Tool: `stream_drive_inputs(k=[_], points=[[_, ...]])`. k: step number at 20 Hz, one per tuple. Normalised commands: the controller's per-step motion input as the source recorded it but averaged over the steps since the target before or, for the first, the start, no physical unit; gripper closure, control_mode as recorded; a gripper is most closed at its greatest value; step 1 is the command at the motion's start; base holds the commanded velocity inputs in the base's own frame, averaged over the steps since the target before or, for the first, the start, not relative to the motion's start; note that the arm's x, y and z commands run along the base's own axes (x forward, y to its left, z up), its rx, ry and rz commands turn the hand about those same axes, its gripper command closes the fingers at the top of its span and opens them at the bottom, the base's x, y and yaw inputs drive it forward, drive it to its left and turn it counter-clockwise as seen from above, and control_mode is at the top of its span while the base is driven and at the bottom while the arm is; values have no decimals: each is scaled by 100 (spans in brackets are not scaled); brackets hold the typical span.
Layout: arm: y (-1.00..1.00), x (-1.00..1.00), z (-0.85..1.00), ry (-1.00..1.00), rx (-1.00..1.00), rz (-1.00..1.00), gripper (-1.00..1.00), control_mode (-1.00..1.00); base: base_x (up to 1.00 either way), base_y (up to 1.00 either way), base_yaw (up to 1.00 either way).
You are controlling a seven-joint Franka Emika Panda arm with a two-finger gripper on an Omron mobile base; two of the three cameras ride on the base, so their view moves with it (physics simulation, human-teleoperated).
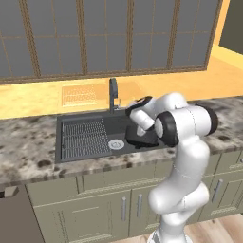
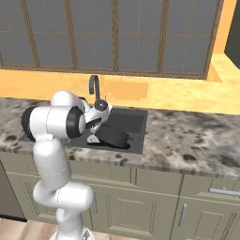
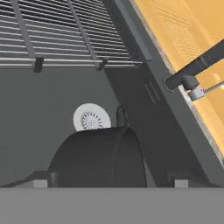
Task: Move the pot and pan from the stove into the sink.
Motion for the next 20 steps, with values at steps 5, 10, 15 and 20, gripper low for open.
stream_drive_inputs(k=[5,10,15,20], points=[[10,-36,100,-11,0,0,-100,-100,0,0,0],[2,-66,99,-8,0,-1,-100,-100,0,0,0],[0,-93,77,-10,0,-4,-100,-100,0,0,0],[0,-100,32,-26,-4,-1,-100,-100,0,0,0]])
